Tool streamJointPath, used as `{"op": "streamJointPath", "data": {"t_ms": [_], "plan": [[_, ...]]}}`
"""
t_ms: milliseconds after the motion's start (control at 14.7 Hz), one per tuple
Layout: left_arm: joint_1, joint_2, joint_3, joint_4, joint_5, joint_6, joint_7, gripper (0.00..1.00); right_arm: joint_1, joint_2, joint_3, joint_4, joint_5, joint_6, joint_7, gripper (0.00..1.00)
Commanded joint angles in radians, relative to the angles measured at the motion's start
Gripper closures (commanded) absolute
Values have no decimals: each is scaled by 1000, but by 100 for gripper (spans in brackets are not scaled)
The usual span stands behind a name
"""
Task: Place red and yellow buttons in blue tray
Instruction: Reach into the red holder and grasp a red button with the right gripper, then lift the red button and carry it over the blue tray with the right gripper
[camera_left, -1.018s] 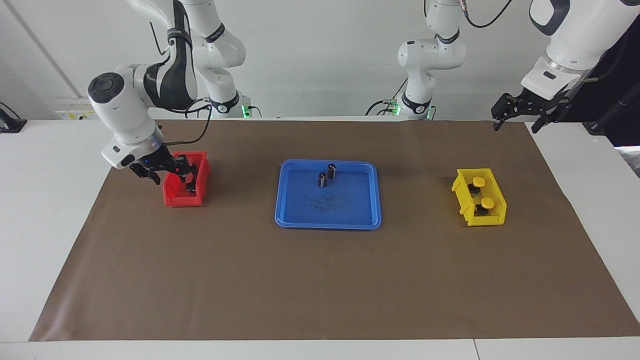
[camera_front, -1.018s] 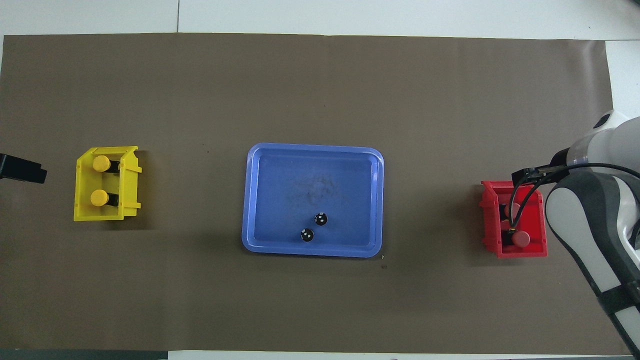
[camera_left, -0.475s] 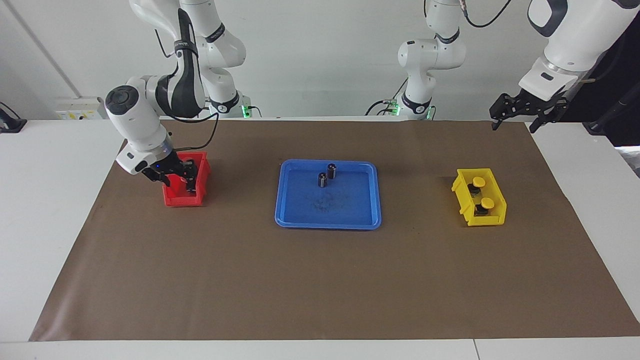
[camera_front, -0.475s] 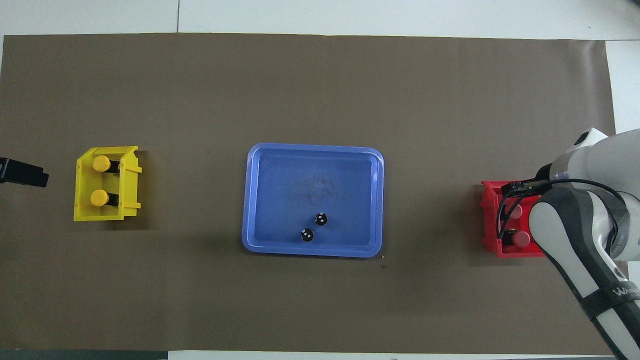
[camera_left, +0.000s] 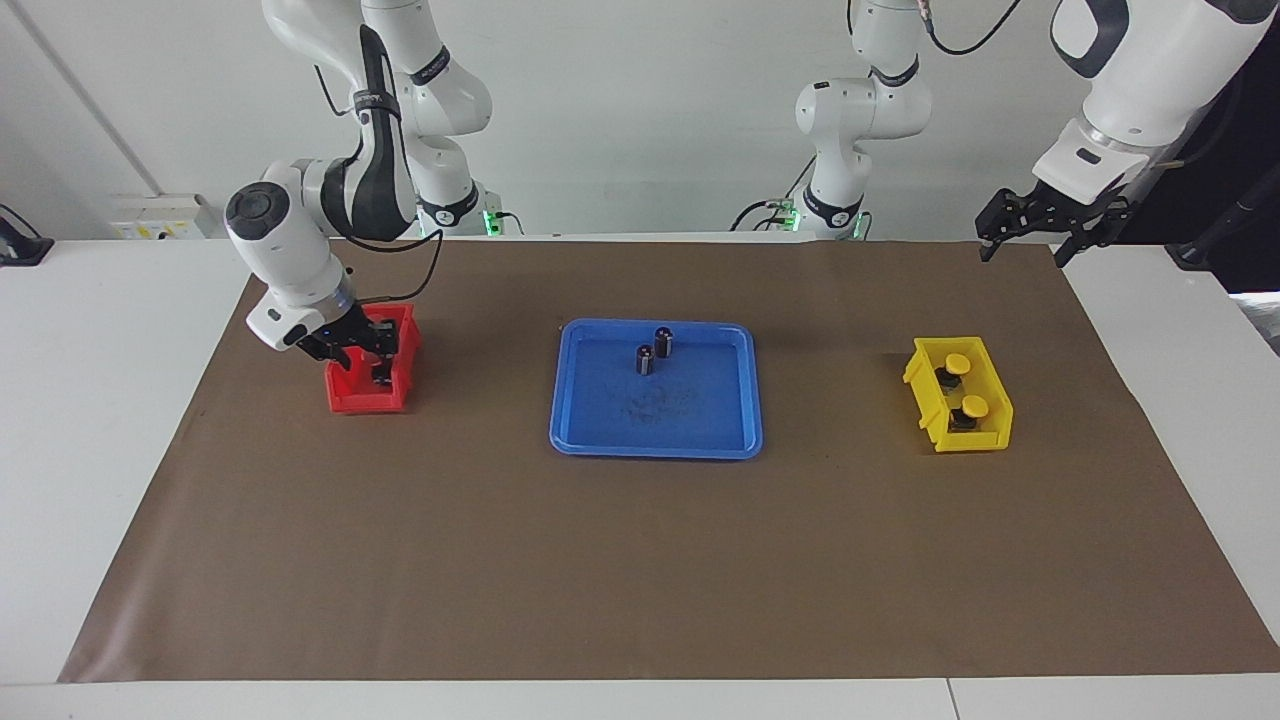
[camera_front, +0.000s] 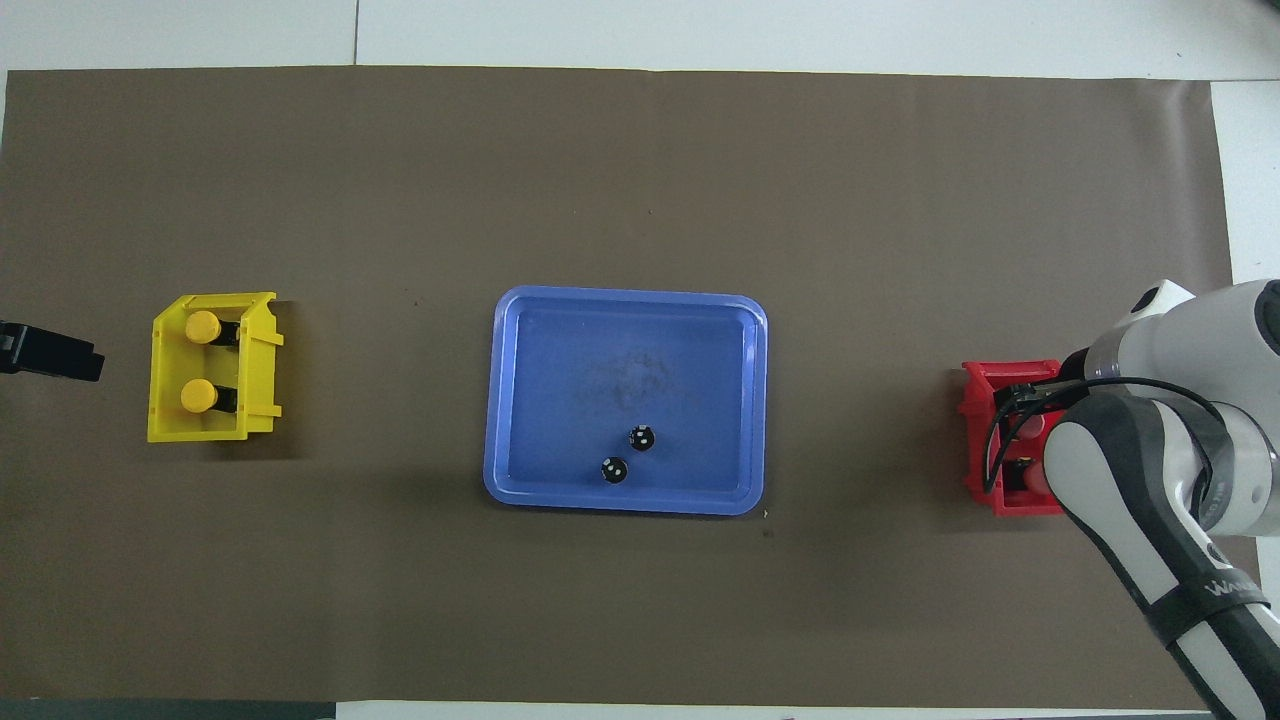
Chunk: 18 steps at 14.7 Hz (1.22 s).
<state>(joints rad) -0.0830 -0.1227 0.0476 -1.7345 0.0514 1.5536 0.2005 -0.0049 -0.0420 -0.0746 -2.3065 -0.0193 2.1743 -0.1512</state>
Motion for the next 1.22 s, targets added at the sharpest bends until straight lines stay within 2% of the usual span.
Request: {"op": "streamJointPath", "data": {"t_ms": [0,611,950,1154], "plan": [[5,-32,1,-37,-5,28,-7,0,-10,-35,4,-39,16,24,-31,36],[6,-34,3,-42,-5,42,-6,0,-20,-44,4,-65,16,47,-37,42],[6,-34,3,-42,-5,40,-6,0,-20,-44,4,-67,16,56,-57,56],[8,-34,3,-42,-5,42,-6,0,-12,-42,6,-65,16,55,-56,76]]}}
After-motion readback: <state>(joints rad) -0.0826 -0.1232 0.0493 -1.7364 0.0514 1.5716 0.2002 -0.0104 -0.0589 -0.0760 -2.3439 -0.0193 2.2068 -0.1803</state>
